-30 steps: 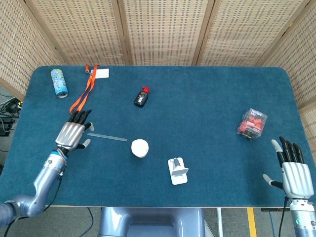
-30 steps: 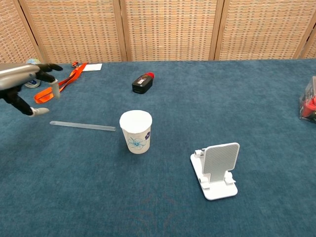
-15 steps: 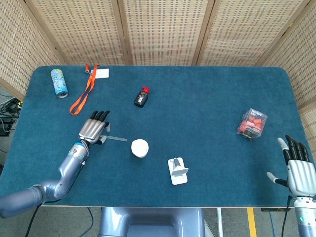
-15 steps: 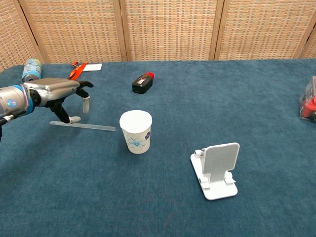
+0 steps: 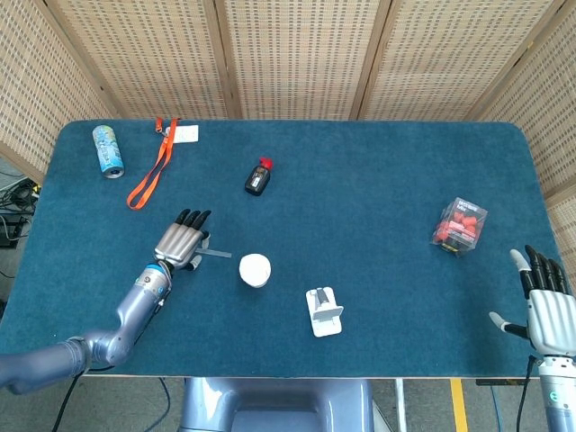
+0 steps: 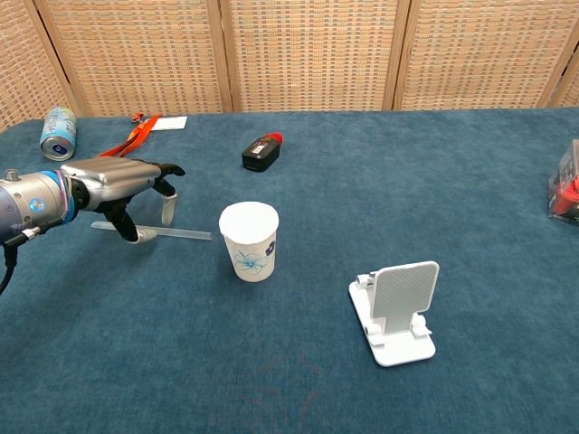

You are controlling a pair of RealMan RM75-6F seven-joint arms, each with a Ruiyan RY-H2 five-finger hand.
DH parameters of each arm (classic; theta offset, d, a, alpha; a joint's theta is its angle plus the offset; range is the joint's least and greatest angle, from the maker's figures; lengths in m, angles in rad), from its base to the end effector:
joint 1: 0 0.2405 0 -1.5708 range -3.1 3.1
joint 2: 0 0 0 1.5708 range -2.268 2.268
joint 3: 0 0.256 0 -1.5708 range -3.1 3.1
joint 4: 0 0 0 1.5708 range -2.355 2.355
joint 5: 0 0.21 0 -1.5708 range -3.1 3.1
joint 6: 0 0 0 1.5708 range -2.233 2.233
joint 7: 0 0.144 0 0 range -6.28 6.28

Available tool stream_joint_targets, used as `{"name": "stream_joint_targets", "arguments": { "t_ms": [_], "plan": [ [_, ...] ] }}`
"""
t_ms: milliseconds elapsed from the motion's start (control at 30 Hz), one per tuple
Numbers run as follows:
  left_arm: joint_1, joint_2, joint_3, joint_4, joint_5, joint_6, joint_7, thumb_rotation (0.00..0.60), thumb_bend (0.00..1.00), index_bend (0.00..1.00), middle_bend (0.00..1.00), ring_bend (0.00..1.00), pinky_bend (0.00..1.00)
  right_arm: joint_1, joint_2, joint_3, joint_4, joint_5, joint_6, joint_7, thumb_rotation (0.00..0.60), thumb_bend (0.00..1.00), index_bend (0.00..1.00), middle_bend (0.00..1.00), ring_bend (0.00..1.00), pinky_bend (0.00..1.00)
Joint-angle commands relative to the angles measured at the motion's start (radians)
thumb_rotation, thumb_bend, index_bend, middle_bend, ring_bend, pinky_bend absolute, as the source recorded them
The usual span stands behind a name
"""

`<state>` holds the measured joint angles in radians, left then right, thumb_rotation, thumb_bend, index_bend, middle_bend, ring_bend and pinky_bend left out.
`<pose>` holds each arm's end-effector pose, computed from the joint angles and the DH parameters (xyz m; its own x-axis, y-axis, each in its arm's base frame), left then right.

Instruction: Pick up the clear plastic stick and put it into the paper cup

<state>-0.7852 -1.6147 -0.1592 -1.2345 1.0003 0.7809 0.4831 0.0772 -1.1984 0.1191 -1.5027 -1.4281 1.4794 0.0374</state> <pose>-0.1916 0.3726 -0.0370 0.6388 0.3227 0.6985 0.7663 -0.3485 -0.5398 -0.3314 -0.1934 0.1577 0.3765 0.0632 0.9243 -0.9252 0.0769 0.3716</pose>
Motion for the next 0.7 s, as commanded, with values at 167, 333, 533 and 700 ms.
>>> {"name": "stream_joint_targets", "arguments": {
  "t_ms": [167,333,533,700],
  "plan": [
    [-0.006,-0.017,0.018,0.02,-0.006,0.036,0.041,0.6,0.39,0.48,0.0,0.0,0.0,-0.002,0.004,-0.002,-0.005,-0.006,0.005,0.007,0.6,0.05,0.0,0.0,0.0,0.0],
    [-0.009,-0.032,0.021,0.029,-0.015,0.052,0.053,0.6,0.39,0.48,0.0,0.0,0.0,-0.002,0.005,-0.004,-0.006,-0.008,0.004,0.01,0.6,0.05,0.0,0.0,0.0,0.0],
    [-0.011,-0.062,0.027,0.054,-0.013,0.074,0.065,0.6,0.39,0.49,0.0,0.0,0.0,-0.001,0.004,-0.005,-0.005,-0.009,0.004,0.011,0.6,0.05,0.0,0.0,0.0,0.0],
    [-0.012,-0.083,0.029,0.078,-0.02,0.076,0.07,0.6,0.39,0.5,0.0,0.0,0.0,-0.001,0.004,-0.005,-0.004,-0.01,0.005,0.012,0.6,0.05,0.0,0.0,0.0,0.0]
  ]
}}
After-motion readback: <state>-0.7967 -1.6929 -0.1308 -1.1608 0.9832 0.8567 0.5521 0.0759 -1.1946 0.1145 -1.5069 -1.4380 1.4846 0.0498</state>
